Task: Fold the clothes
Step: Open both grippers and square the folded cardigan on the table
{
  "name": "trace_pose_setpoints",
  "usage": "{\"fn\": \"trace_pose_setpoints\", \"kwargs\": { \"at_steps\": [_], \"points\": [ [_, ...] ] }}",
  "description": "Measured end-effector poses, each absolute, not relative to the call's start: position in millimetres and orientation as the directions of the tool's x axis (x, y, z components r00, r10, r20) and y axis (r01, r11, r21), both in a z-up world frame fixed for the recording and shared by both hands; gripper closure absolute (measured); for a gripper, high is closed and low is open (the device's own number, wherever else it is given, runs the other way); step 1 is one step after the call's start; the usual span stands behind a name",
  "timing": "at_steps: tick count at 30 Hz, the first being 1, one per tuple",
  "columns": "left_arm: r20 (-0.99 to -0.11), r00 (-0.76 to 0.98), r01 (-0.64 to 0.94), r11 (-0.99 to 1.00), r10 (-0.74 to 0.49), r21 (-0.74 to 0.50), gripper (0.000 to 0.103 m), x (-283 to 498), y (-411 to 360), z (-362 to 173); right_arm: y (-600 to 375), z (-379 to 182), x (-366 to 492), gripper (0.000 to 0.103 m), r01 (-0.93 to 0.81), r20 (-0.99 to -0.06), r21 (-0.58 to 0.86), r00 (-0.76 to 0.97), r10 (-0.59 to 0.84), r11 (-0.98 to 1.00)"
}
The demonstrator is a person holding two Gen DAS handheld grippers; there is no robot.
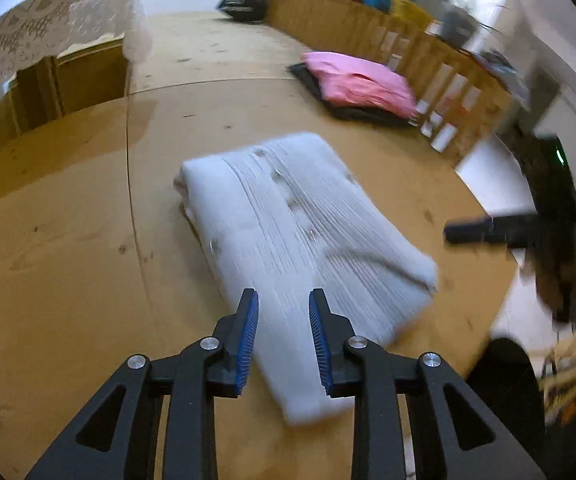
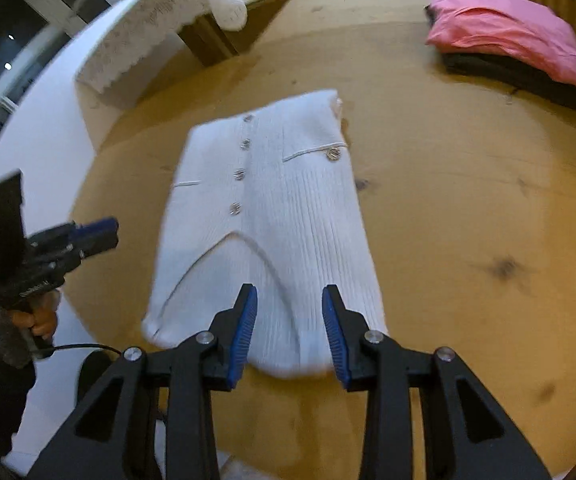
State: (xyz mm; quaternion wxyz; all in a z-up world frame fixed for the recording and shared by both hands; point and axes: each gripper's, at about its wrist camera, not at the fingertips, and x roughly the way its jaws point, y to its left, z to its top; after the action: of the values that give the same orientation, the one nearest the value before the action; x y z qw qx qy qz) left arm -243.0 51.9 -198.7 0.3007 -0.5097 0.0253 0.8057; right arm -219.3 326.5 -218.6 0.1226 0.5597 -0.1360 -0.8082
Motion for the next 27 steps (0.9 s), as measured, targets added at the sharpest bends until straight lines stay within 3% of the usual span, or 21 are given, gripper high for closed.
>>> {"fn": "trace_pose_setpoints", "kwargs": {
  "at_steps": [5, 7, 9, 14, 17, 25, 27],
  "points": [
    [-0.895, -0.222, -0.422, -0.866, 0.387, -0.269, 0.076, -267, 69, -250, 304, -258, -224, 0.071, 0.056, -0.94, 0.209, -0.265, -0.216, -0.976],
    [-0.908, -0.218, -0.418, -0.875, 0.357, -0.243, 0.068, -265, 67, -262, 304, -261, -216, 0.07, 0.077, -0.941, 0.184, -0.275, -0.198, -0.98],
    [-0.911, -0.222, -0.386, -0.889, 0.347, -0.244, 0.053, -263, 59, -263, 305, -258, -212, 0.07, 0.092, -0.939, 0.192, -0.272, -0.21, -0.977],
    [-0.911, -0.267, -0.319, -0.921, 0.315, -0.225, 0.057, -254, 34, -247, 324, -224, -206, 0.067, 0.009, -0.888, 0.317, -0.35, -0.299, -0.949],
    [-0.908, -0.295, -0.346, -0.919, 0.297, -0.188, 0.056, -240, 25, -233, 322, -227, -206, 0.06, 0.006, -0.898, 0.269, -0.361, -0.253, -0.963],
    [-0.922, -0.235, -0.377, -0.903, 0.309, -0.207, 0.055, -234, 52, -255, 288, -262, -193, 0.059, 0.052, -0.948, 0.187, -0.252, -0.194, -0.981],
    [-0.926, -0.237, -0.39, -0.902, 0.293, -0.185, 0.048, -234, 55, -265, 278, -262, -185, 0.057, 0.069, -0.951, 0.177, -0.243, -0.189, -0.982]
  ]
}}
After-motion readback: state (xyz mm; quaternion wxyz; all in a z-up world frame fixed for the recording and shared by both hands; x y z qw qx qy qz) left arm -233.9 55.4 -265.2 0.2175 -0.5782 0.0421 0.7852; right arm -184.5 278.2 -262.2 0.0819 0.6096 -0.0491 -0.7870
